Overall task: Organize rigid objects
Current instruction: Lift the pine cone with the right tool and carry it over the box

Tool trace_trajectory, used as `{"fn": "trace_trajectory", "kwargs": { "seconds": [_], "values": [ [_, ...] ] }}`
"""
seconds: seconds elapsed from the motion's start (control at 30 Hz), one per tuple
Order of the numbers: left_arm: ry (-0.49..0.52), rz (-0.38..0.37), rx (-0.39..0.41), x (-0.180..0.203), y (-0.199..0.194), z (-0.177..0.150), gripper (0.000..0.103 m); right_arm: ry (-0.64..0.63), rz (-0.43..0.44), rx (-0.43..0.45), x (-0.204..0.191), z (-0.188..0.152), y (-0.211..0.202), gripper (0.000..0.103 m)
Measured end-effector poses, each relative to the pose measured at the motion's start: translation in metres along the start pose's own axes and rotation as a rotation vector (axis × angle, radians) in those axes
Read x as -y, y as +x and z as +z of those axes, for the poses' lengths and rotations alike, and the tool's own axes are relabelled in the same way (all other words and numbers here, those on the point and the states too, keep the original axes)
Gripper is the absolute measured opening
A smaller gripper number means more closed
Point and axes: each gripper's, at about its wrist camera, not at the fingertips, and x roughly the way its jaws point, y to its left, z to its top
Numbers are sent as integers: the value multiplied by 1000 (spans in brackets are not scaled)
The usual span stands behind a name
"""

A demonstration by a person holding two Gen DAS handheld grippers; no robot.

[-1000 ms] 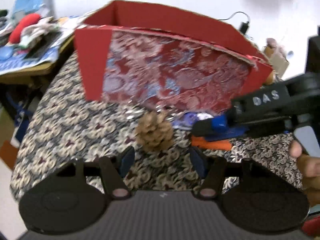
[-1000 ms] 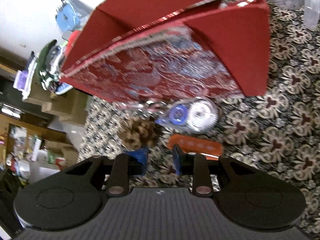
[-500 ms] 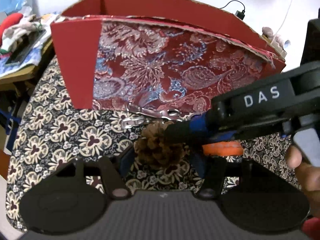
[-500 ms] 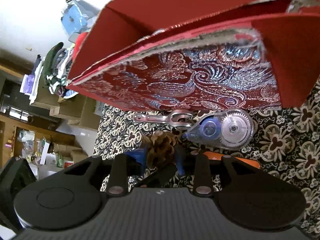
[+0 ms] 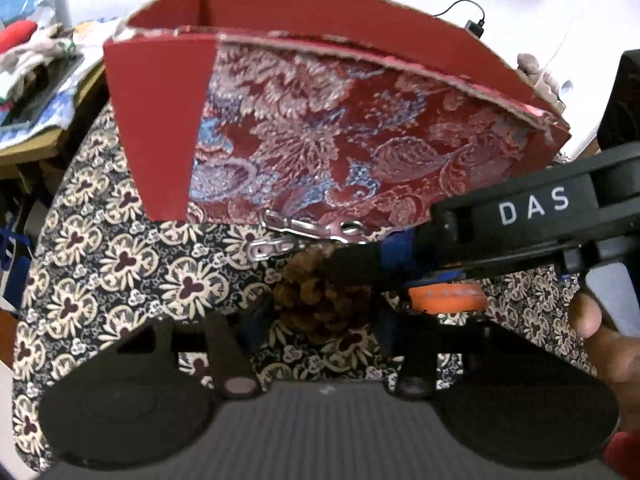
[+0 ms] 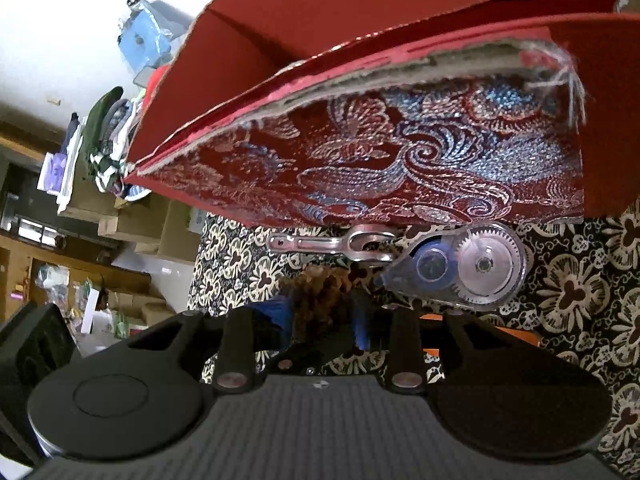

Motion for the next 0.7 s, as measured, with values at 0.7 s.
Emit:
{"fn": "trace_trajectory", "kwargs": {
  "seconds": [0.7],
  "values": [
    [102,-21,266,58,-106,59,48,-202,204,231,-38,19,-96,13]
  ]
}}
